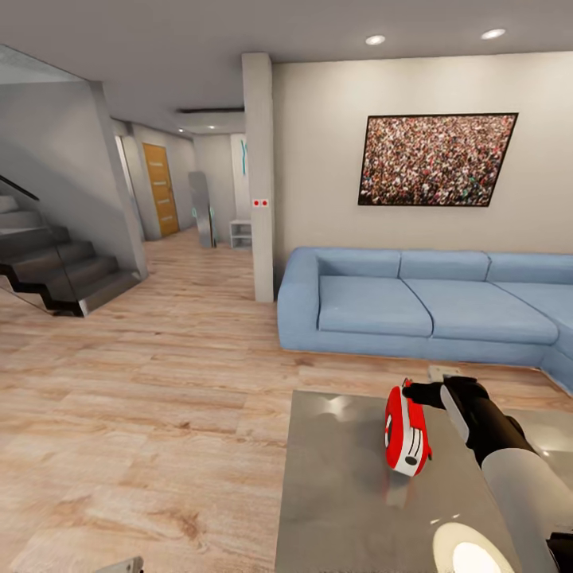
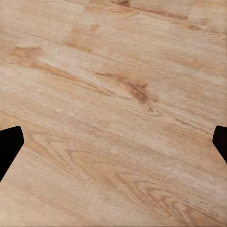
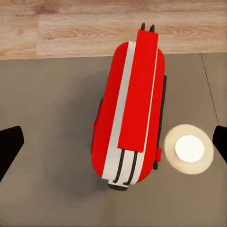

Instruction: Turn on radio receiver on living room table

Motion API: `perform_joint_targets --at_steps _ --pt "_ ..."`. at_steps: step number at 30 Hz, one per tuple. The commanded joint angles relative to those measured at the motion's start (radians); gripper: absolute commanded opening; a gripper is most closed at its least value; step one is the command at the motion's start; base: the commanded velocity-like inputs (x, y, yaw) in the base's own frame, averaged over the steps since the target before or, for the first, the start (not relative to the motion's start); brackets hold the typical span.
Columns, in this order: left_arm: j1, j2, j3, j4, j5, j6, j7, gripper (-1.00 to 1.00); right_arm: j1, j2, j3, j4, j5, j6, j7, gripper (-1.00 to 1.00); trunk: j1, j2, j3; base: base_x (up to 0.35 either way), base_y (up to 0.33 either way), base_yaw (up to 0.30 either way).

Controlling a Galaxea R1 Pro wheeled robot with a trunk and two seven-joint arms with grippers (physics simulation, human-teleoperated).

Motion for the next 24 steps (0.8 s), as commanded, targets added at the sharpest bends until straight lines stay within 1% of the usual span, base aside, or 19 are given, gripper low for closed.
perform_joint_targets --at_steps 1,16,24 --pt "0.0 0.0 0.0 0.0 0.0 0.0 0.0 1.0 0.0 0.0 0.001 0.0 0.0 0.0 0.0 1.0 0.0 0.0 -0.002 0.0 0.0 0.0" --pt "0.0 -0.001 0.0 0.0 0.0 0.0 0.0 1.0 0.0 -0.001 -0.003 0.001 -0.002 -0.002 0.0 1.0 0.0 0.0 -0.026 0.0 0.0 0.0" --pt "0.0 -0.001 0.0 0.0 0.0 0.0 0.0 1.0 0.0 -0.003 -0.025 0.001 0.0 -0.011 0.001 1.0 0.0 0.0 -0.039 0.0 0.0 0.0"
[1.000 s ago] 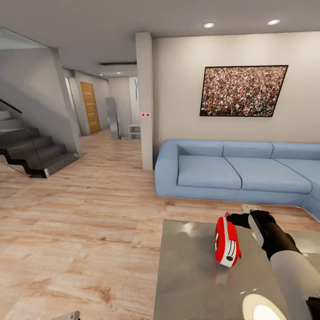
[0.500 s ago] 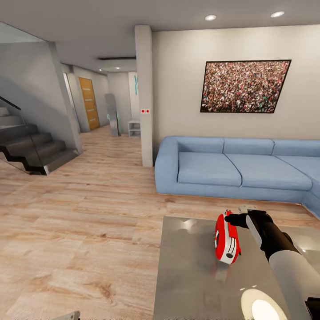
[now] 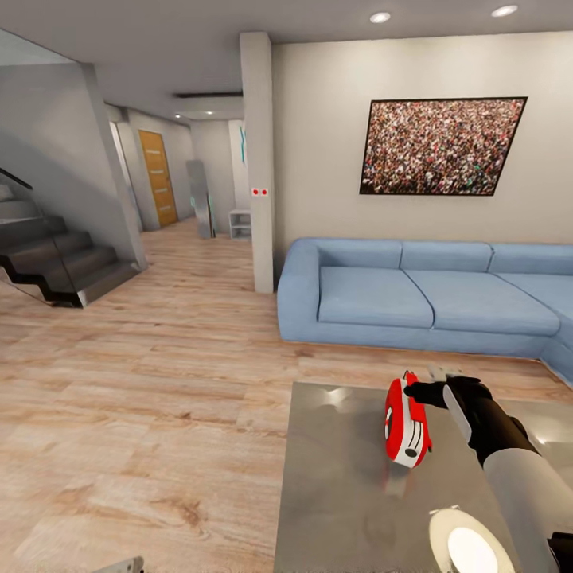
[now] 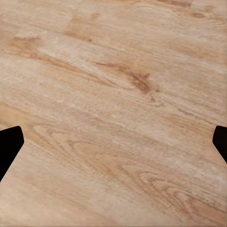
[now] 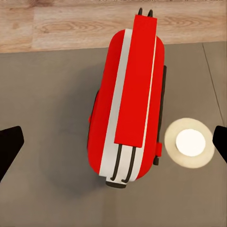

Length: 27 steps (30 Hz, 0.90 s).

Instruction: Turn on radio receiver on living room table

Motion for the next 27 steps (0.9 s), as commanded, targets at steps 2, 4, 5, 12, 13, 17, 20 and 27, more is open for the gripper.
perform_joint_targets --at_steps 2,4,5,12,13,17,20,27 --pt "0.0 0.0 0.0 0.0 0.0 0.0 0.0 1.0 0.0 0.0 -0.001 0.0 0.0 -0.007 0.001 1.0 0.0 0.0 -0.003 0.0 0.0 0.0" --pt "0.0 0.0 0.0 0.0 0.0 0.0 0.0 1.0 0.0 0.0 -0.002 0.0 0.002 -0.01 0.002 1.0 0.0 0.0 -0.006 0.0 0.0 0.0" --pt "0.0 0.0 0.0 0.0 0.0 0.0 0.0 1.0 0.0 0.0 -0.003 0.0 0.003 -0.011 0.003 1.0 0.0 0.0 -0.008 0.0 0.0 0.0" --pt "0.0 0.0 0.0 0.0 0.0 0.0 0.0 1.0 0.0 -0.003 -0.003 -0.007 0.01 -0.045 0.008 1.0 0.0 0.0 -0.019 0.0 0.0 0.0" --pt "0.0 0.0 0.0 0.0 0.0 0.0 0.0 1.0 0.0 -0.003 -0.003 -0.007 0.011 -0.053 0.008 1.0 0.0 0.0 -0.021 0.0 0.0 0.0" --pt "0.0 0.0 0.0 0.0 -0.001 0.0 0.001 1.0 0.0 -0.004 -0.002 -0.007 0.01 -0.08 0.008 1.0 0.0 0.0 -0.027 0.0 0.0 0.0" --pt "0.0 0.0 0.0 0.0 -0.001 0.0 0.001 1.0 0.0 -0.004 -0.002 -0.007 0.01 -0.085 0.008 1.0 0.0 0.0 -0.032 0.0 0.0 0.0" --pt "0.0 0.0 0.0 0.0 -0.002 0.0 0.002 1.0 0.0 -0.004 -0.002 -0.007 0.011 -0.086 0.008 1.0 0.0 0.0 -0.043 0.0 0.0 0.0"
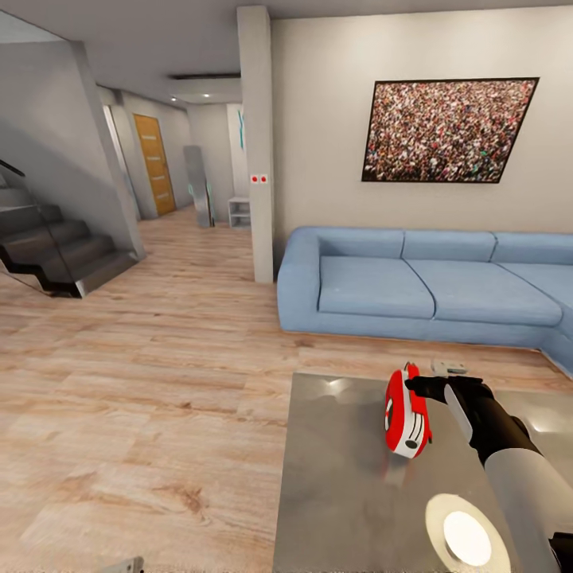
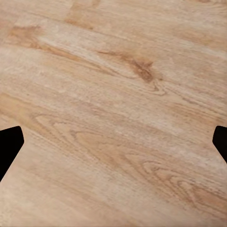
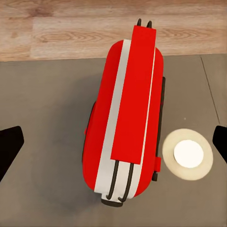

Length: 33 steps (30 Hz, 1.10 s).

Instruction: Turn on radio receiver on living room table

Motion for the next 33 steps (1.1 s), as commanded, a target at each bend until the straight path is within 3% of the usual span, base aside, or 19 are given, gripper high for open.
perform_joint_targets --at_steps 1,27,33 --pt "0.0 0.0 0.0 0.0 0.0 0.0 0.0 1.0 0.0 0.0 0.0 0.0 0.0 0.0 0.0 1.0 0.0 0.0 -0.002 0.0 0.0 0.0" --pt "0.0 -0.002 0.0 0.0 0.0 0.0 0.0 1.0 0.0 -0.001 -0.002 0.0 0.0 -0.007 -0.001 1.0 0.0 0.0 -0.043 0.0 0.0 0.0" --pt "0.0 -0.001 0.0 0.0 0.0 0.0 0.0 1.0 0.0 -0.025 -0.006 0.0 -0.001 -0.078 0.0 1.0 0.0 0.0 -0.053 0.0 0.0 0.0"
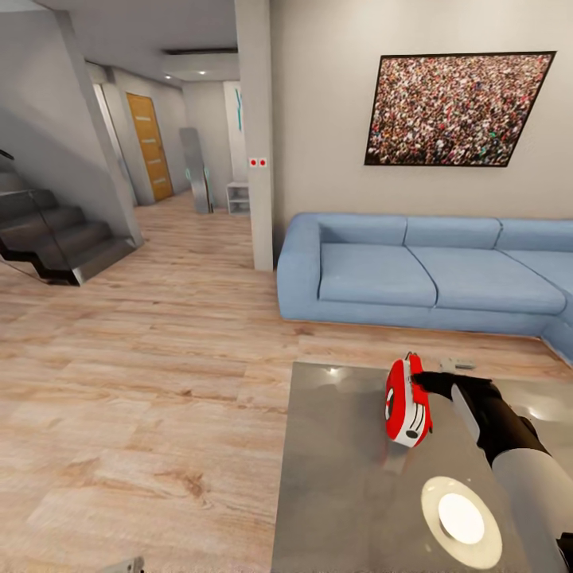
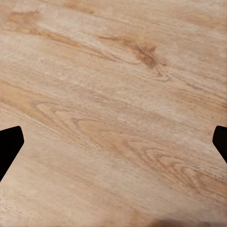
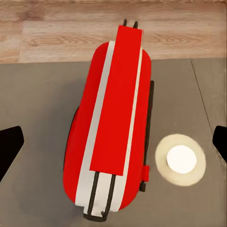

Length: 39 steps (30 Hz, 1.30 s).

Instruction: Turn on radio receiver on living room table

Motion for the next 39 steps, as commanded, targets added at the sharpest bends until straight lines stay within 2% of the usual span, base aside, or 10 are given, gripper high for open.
perform_joint_targets --at_steps 1,5,10,39 --pt "0.0 0.0 0.0 0.0 0.0 0.0 0.0 1.0 0.0 -0.009 0.0 0.0 -0.002 -0.02 0.0 1.0 0.0 0.0 -0.002 0.0 0.0 0.0" --pt "0.0 0.002 0.0 0.0 0.0 0.0 0.0 1.0 0.0 -0.023 -0.001 0.0 -0.005 -0.048 0.002 1.0 0.0 0.0 -0.008 0.0 0.0 0.0" --pt "0.0 0.002 0.0 0.0 0.0 0.0 0.0 1.0 0.0 -0.028 -0.001 0.001 -0.009 -0.058 0.002 1.0 0.0 0.0 -0.016 0.0 0.0 0.0" --pt "0.0 0.001 0.0 0.0 0.0 0.0 0.0 1.0 0.001 -0.017 0.013 0.005 -0.013 -0.053 0.005 1.0 0.0 0.0 -0.063 0.0 0.0 0.0"
